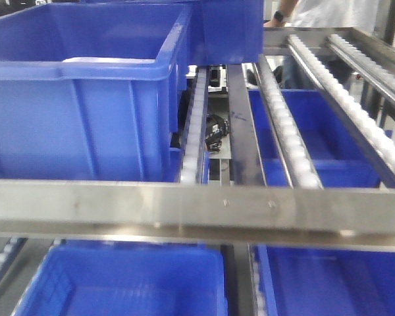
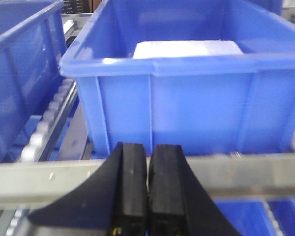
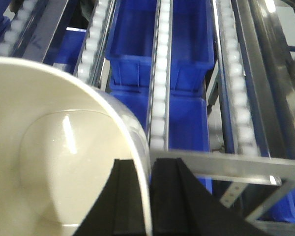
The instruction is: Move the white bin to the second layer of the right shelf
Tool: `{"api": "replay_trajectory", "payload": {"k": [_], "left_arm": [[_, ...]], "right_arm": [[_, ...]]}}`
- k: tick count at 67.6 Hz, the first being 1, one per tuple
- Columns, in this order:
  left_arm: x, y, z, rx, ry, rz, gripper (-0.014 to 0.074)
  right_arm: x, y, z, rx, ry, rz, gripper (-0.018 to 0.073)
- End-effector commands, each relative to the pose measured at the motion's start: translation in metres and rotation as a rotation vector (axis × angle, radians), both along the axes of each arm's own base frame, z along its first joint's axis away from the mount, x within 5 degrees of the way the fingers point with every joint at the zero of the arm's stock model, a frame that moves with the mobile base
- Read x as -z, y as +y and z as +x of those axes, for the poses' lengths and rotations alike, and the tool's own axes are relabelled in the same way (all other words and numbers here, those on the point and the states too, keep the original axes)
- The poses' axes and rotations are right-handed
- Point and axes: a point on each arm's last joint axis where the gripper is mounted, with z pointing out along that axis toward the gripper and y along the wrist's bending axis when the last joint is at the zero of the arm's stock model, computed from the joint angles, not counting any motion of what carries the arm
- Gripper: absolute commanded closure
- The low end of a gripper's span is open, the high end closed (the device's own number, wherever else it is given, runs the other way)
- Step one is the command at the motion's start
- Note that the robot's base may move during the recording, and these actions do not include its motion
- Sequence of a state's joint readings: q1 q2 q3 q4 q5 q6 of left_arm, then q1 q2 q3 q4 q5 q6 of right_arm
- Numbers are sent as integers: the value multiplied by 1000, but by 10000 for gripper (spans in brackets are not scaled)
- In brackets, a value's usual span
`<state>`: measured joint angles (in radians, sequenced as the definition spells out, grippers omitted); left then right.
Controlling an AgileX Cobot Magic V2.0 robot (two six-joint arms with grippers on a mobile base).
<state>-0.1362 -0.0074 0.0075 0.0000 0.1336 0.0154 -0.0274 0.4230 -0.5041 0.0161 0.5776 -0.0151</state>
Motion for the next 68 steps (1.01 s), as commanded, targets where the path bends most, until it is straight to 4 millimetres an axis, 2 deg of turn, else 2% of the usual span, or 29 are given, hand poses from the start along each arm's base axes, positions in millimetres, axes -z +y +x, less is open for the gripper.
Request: {"api": "replay_trajectory", "payload": {"k": [1, 68], "left_arm": [[4, 0, 0, 1, -63, -12, 512], [4, 0, 0, 1, -63, -12, 512]], "right_arm": [[-18, -1, 3, 8, -124, 1, 514], [-18, -1, 3, 8, -124, 1, 514]]}}
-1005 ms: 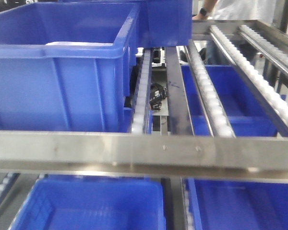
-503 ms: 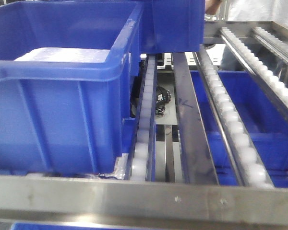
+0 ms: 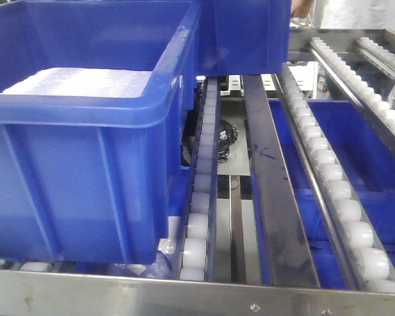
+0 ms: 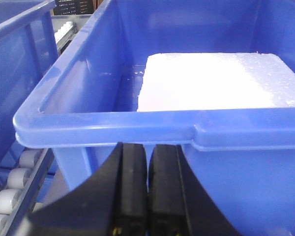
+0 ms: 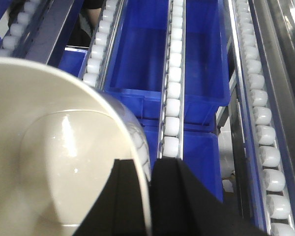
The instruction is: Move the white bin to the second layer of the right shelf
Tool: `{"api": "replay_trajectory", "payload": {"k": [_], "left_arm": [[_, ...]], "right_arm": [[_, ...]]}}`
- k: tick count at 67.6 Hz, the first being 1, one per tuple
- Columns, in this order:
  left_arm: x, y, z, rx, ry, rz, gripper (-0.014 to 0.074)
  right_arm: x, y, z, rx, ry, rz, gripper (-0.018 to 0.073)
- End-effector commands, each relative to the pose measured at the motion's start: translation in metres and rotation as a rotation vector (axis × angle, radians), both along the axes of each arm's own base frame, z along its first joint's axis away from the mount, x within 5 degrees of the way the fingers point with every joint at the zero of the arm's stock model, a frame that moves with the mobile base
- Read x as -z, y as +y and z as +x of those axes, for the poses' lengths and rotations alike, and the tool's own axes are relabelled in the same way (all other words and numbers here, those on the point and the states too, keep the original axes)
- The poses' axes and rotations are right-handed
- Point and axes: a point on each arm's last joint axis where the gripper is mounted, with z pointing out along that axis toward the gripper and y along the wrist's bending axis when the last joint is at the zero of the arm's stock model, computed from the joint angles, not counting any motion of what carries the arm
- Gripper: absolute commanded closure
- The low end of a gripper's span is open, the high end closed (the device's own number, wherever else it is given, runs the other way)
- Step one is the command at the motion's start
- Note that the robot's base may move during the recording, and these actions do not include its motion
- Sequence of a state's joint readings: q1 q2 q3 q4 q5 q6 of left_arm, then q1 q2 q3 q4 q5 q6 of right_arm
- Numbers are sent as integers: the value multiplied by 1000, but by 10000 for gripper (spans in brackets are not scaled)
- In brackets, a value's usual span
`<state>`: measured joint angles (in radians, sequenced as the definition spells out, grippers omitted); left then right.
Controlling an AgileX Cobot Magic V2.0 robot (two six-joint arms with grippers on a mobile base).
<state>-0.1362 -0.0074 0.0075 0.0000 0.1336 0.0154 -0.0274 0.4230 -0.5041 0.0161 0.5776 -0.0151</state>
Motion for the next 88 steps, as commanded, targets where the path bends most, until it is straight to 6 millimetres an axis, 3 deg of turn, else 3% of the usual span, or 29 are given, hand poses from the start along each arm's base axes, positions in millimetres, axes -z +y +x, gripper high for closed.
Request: {"api": "replay_trajectory", "payload": {"k": [1, 57, 71, 88], "left_arm": [[4, 0, 0, 1, -63, -12, 512], [4, 0, 0, 1, -63, -12, 512], [4, 0, 0, 1, -63, -12, 512], [4, 0, 0, 1, -63, -12, 512]], "right_arm": [[-18, -1, 3, 8, -124, 1, 514], [-15, -1, 6, 4, -108, -12, 514], [-5, 0, 24, -33, -41, -57, 514], [18, 0, 68, -32, 101, 23, 514]]}}
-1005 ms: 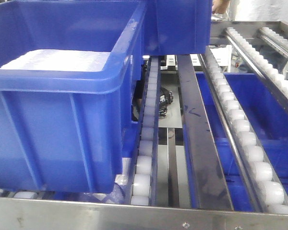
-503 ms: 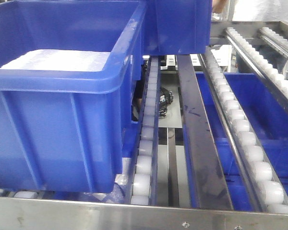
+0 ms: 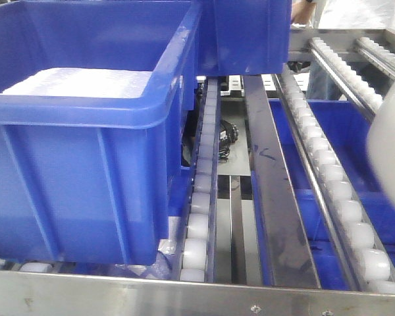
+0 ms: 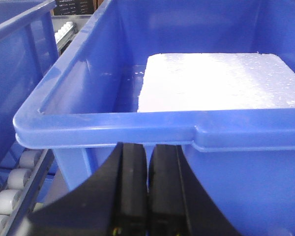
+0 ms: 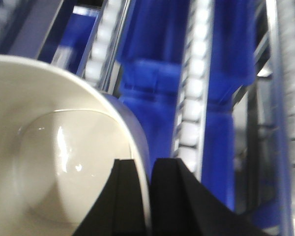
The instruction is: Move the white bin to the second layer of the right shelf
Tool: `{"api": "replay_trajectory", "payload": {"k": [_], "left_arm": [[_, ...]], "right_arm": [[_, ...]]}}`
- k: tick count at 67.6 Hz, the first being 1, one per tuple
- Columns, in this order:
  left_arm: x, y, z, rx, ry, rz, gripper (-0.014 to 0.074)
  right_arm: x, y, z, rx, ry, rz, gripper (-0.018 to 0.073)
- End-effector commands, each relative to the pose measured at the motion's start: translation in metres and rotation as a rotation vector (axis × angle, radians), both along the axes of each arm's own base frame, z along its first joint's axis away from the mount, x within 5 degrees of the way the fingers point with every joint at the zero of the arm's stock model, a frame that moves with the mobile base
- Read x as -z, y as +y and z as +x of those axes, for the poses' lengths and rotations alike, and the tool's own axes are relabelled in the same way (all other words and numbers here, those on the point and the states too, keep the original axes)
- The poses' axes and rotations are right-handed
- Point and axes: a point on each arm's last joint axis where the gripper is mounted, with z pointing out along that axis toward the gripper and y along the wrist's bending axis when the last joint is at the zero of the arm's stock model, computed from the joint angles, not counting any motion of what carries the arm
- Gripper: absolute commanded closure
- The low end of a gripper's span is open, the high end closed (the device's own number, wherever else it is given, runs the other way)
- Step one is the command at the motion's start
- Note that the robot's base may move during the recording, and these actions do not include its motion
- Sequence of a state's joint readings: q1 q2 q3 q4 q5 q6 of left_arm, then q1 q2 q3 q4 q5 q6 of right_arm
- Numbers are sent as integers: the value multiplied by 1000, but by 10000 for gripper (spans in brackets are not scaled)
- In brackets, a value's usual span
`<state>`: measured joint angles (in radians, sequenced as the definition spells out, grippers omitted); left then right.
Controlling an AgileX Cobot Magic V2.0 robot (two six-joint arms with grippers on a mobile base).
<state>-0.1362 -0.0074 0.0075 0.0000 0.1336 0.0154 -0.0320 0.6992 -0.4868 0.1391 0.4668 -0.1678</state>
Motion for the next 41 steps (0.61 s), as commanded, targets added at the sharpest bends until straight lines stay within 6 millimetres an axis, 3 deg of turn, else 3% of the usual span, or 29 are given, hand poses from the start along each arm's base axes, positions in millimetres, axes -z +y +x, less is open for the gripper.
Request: {"api": "replay_trajectory", "payload": {"k": [1, 15, 41], "left_arm": [[4, 0, 0, 1, -63, -12, 512], [4, 0, 0, 1, -63, -12, 512], [4, 0, 0, 1, -63, -12, 512]], "right_arm": [[-8, -4, 19, 40, -67, 37, 514], [5, -17, 36, 152, -22, 107, 514], [13, -22, 47, 160, 4, 76, 514]]}}
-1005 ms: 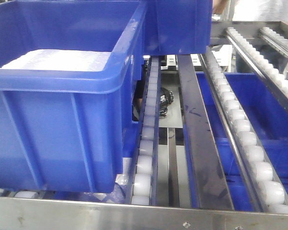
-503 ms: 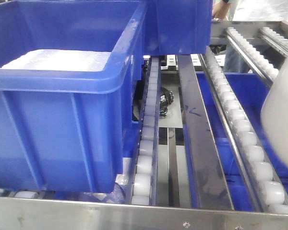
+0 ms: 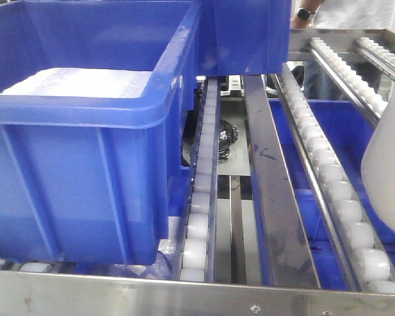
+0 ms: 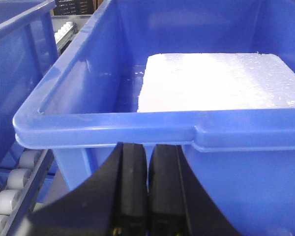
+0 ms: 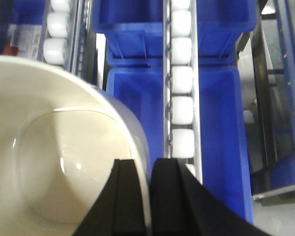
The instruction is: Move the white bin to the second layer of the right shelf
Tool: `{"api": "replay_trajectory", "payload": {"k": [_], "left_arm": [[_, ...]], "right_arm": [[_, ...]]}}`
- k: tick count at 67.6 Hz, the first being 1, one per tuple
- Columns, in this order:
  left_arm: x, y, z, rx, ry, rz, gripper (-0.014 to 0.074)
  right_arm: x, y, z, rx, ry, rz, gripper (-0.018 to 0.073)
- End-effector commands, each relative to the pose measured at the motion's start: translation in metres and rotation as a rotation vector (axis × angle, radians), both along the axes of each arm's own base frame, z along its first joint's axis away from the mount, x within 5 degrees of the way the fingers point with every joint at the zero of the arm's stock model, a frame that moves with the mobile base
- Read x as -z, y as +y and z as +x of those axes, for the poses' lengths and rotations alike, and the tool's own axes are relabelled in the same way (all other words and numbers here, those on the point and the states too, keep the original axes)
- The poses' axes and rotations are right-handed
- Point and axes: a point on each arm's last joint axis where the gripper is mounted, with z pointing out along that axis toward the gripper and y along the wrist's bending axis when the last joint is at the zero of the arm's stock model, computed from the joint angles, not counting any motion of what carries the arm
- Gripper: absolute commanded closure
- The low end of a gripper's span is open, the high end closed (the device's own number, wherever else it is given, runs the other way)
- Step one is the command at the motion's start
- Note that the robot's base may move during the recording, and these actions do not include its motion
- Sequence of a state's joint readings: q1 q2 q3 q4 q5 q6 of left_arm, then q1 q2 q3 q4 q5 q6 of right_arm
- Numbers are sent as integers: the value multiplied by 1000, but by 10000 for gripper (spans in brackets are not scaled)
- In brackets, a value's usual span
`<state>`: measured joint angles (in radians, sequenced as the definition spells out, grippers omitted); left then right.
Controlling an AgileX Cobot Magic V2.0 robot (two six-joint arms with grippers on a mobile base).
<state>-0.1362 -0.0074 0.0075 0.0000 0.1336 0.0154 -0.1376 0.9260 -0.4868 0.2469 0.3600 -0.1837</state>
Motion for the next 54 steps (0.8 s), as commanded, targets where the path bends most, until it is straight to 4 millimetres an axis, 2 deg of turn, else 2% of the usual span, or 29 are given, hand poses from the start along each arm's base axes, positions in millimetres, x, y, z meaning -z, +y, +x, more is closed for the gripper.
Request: {"api": "replay_trajectory", "payload": {"k": [1, 31, 38, 54], "left_arm": [[4, 0, 0, 1, -63, -12, 512], [4, 0, 0, 1, -63, -12, 512], [4, 0, 0, 1, -63, -12, 512], [4, 0, 0, 1, -63, -12, 512]], "right_arm": [[-13, -5, 11, 24, -105, -30, 514], [1, -7, 22, 22, -45, -39, 506], [0, -7, 23, 23, -50, -40, 453], [-6, -7, 19, 31, -89, -32, 252]]}}
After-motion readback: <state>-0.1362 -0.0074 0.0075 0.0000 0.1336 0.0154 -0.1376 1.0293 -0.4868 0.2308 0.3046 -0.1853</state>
